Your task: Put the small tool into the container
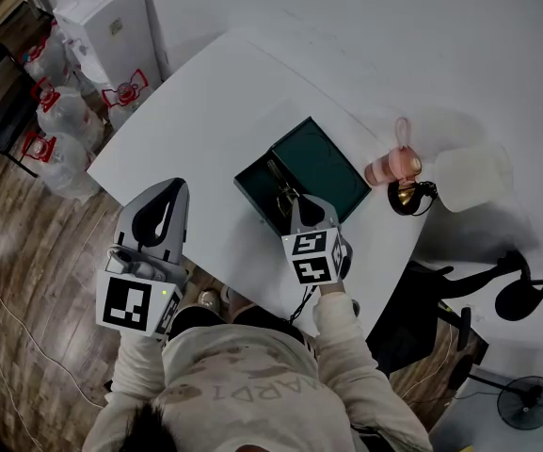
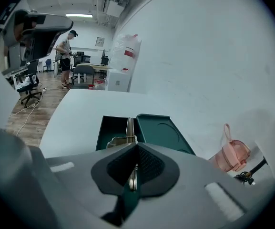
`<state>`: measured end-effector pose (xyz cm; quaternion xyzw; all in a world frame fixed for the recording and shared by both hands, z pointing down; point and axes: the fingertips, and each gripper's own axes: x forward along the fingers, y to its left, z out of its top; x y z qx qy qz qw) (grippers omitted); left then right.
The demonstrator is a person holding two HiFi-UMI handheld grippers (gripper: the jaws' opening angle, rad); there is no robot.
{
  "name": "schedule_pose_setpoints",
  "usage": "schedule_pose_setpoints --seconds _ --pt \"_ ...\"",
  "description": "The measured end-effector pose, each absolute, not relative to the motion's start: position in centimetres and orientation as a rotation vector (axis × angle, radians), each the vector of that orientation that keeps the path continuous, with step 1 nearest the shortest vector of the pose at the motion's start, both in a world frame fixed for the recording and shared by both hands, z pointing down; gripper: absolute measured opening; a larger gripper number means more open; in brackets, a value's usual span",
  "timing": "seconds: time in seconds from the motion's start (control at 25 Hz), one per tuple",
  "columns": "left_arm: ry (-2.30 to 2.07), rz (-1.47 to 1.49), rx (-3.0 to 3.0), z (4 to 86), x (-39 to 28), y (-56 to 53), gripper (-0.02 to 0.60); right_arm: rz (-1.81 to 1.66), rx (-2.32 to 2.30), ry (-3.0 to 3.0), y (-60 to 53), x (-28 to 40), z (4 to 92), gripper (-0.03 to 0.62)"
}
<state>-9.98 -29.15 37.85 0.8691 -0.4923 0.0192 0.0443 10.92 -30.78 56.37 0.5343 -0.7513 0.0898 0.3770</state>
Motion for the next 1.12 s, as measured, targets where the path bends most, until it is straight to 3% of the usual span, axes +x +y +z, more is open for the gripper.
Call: schedule_pose_setpoints --seconds 1.12 --pt "-1.575 0.082 2.608 38.1 -12.5 -28.3 0.005 0.388 1.265 -1.85 -30.8 9.4 61.4 0.054"
